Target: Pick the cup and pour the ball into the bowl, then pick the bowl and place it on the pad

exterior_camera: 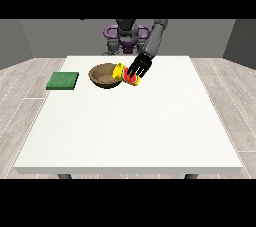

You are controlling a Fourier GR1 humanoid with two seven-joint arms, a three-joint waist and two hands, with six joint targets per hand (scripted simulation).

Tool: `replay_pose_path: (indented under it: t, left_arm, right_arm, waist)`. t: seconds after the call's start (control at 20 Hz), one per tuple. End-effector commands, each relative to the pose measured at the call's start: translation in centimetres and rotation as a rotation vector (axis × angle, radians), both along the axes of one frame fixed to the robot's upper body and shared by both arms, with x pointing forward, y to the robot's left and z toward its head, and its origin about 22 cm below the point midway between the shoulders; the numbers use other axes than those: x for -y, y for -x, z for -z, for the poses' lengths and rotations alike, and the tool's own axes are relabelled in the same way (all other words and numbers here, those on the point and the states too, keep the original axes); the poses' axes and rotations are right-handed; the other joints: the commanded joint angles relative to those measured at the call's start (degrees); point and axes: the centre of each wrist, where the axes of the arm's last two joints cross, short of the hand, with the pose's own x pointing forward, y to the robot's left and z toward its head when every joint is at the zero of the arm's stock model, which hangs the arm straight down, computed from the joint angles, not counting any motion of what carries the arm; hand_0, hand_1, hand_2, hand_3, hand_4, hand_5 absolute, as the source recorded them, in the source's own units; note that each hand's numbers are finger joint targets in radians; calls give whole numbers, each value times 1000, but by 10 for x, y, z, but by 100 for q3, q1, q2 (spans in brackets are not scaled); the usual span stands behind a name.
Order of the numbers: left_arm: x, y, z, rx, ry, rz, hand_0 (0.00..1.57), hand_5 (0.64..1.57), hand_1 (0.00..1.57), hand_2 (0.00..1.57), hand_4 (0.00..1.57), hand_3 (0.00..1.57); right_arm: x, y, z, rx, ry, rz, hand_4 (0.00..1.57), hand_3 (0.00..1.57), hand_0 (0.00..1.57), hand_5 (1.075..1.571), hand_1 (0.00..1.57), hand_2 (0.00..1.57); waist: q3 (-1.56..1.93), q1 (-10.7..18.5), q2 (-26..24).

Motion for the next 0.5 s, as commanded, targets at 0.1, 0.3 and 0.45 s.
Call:
replay_pose_path:
  t: [0.1,0.3,0.45]
  left_arm:
    - [6,-7,-4,41,-280,-66,1380,1559,1380,1571,853,1571]
    - [32,-9,2,25,-492,-55,1337,1537,1337,1503,816,1571]
    - [61,3,24,-63,-625,14,1326,1480,1326,1433,979,1427]
  right_arm:
    - [2,-10,12,-54,6,4,338,0,0,1565,0,0]
    - [-9,-18,21,-95,-4,-25,370,0,0,1565,0,0]
    - [-6,-23,31,-149,-32,24,378,0,0,1565,0,0]
  waist:
    - [8,27,-291]
    - [13,-6,-490]
    - [7,194,-855]
